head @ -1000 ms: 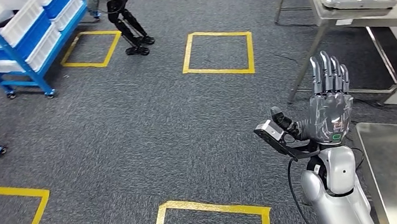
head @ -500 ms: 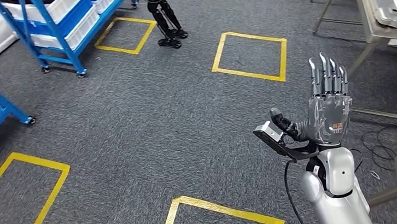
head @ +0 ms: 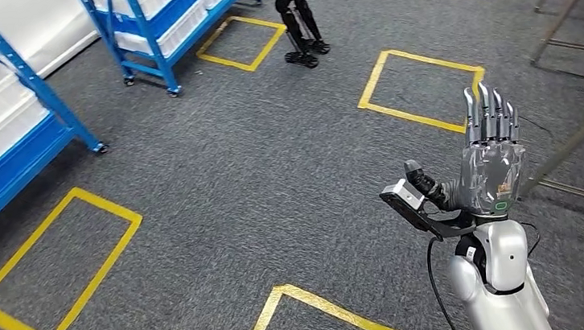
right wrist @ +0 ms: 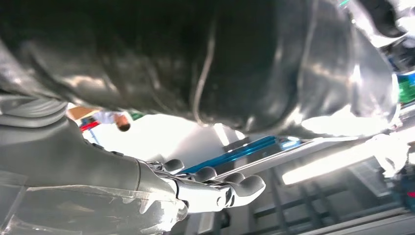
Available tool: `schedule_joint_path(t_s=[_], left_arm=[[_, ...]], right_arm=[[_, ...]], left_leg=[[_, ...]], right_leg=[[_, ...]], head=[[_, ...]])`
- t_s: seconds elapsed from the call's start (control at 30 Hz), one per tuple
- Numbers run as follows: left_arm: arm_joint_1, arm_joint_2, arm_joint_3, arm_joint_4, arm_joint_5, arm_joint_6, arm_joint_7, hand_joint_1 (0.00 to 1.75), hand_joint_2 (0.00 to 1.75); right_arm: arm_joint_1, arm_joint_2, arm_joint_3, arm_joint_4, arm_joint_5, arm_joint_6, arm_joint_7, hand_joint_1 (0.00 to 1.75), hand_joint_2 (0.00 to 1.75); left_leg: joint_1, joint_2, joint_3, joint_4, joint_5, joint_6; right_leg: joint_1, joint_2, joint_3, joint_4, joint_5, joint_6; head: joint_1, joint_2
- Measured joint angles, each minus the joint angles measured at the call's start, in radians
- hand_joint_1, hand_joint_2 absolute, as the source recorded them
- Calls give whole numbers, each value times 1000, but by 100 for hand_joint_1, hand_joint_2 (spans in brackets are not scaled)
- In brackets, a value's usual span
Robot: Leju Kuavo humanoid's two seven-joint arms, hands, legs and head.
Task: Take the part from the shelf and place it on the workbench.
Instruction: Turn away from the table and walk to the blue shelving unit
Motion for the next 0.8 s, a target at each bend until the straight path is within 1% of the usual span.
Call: schedule_joint_path(t_s=[0.03,0.07,0.1,0.13,0.17,0.2,0.23,0.27,0.3,0.33,0.37,0.4,0.43,0.47,0.5,0.53,0.57,0.6,0.63,0.67,0.7,0.73,0.8], left_arm=[[1,0,0,0,0,0,0,0,0],[2,0,0,0,0,0,0,0,0],[2,0,0,0,0,0,0,0,0],[1,0,0,0,0,1,0,0,0],[0,0,0,0,0,1,0,0,0],[-1,0,0,0,0,2,0,0,0],[0,0,0,0,0,2,-1,0,0],[1,0,0,0,1,3,-1,0,0],[4,1,1,0,1,3,-1,0,0],[6,1,1,0,1,3,-1,0,0],[5,1,1,0,1,4,-1,0,0],[4,1,1,0,1,4,-1,0,0],[3,0,2,0,1,4,-1,0,0],[2,0,2,0,1,4,-1,0,0],[2,-1,2,0,1,4,-1,0,0],[3,-1,2,0,1,4,-1,0,0],[4,-1,2,0,1,4,-1,0,0],[4,-1,2,0,1,4,-1,0,0],[3,-1,2,0,1,4,-1,0,0],[2,-1,2,0,1,4,-1,0,0],[2,-1,2,0,1,4,-1,0,0],[1,-1,2,0,1,4,-1,0,0],[4,-1,3,0,1,5,-1,0,0]], right_arm=[[1,0,0,0,-1,0,0,0,0],[2,0,0,0,-2,0,0,0,0],[2,0,0,0,-3,0,0,0,0],[2,0,0,0,-4,0,0,0,0],[2,0,-1,0,-5,0,0,0,0],[3,0,-2,0,-7,0,0,0,0],[3,0,-3,0,-9,0,0,0,0],[3,0,-4,0,-10,0,0,0,0],[3,0,-4,0,-11,0,-1,0,0],[3,0,-5,0,-12,0,-1,0,0],[3,0,-6,0,-12,0,-2,0,0],[4,-2,-7,0,-13,0,-2,0,0],[6,-2,-9,0,-14,0,-2,0,0],[10,-3,-11,1,-14,0,-2,0,0],[13,-4,-13,2,-14,0,-2,0,0],[16,-4,-14,2,-14,0,-2,0,0],[17,-4,-15,3,-14,0,-2,0,0],[18,-4,-16,3,-14,0,-2,0,0],[18,-5,-17,3,-15,0,-2,0,0],[18,-5,-19,3,-17,0,-2,0,0],[19,-5,-20,3,-20,0,-2,0,0],[20,-6,-22,3,-24,0,-3,0,0],[21,-6,-24,3,-35,1,-3,0,0]], left_leg=[[0,4,3,-3,12,0],[0,9,26,-44,39,3],[-1,22,62,-110,71,7],[-7,40,98,-173,92,12],[-11,56,124,-222,105,18],[-16,65,137,-250,107,23],[-20,64,138,-256,104,27],[-19,54,137,-259,106,32],[-17,44,138,-265,108,38],[-15,34,141,-271,112,44],[-11,25,143,-277,116,50],[-9,16,145,-281,119,54],[-9,5,144,-281,120,57],[-9,-6,144,-281,121,58],[-9,-19,144,-280,121,59],[-9,-32,144,-278,120,58],[-9,-45,144,-275,120,57],[-8,-59,144,-271,118,54],[-8,-71,142,-266,116,51],[-7,-84,138,-261,114,46],[-7,-95,133,-257,114,40],[-5,-106,128,-256,116,34],[-2,-126,120,-259,121,22]], right_leg=[[1,-14,1,0,-2,0],[2,-26,3,1,-3,1],[3,-38,7,1,-6,2],[5,-49,10,1,-9,6],[8,-59,12,1,-12,9],[10,-69,14,1,-14,14],[12,-78,16,0,-15,18],[13,-88,18,-1,-15,23],[11,-86,21,-1,-19,29],[9,-67,19,9,-29,33],[7,-40,8,37,-49,37],[3,-7,-15,85,-78,40],[3,17,-47,148,-109,41],[2,27,-80,212,-134,42],[2,30,-105,256,-142,43],[1,31,-115,267,-131,44],[0,34,-107,239,-100,44],[-3,45,-83,180,-58,44],[-7,70,-57,116,-27,44],[-10,94,-34,62,-5,43],[-11,113,-21,30,3,41],[-9,121,-18,20,-1,38],[-7,101,-16,14,2,30]], head=[[0,0],[0,0],[0,0],[0,0],[0,0],[0,0],[0,0],[0,0],[0,0],[0,0],[1,0],[1,0],[2,0],[2,0],[2,0],[2,0],[2,0],[2,0],[2,0],[2,0],[2,0],[2,0],[2,0]])
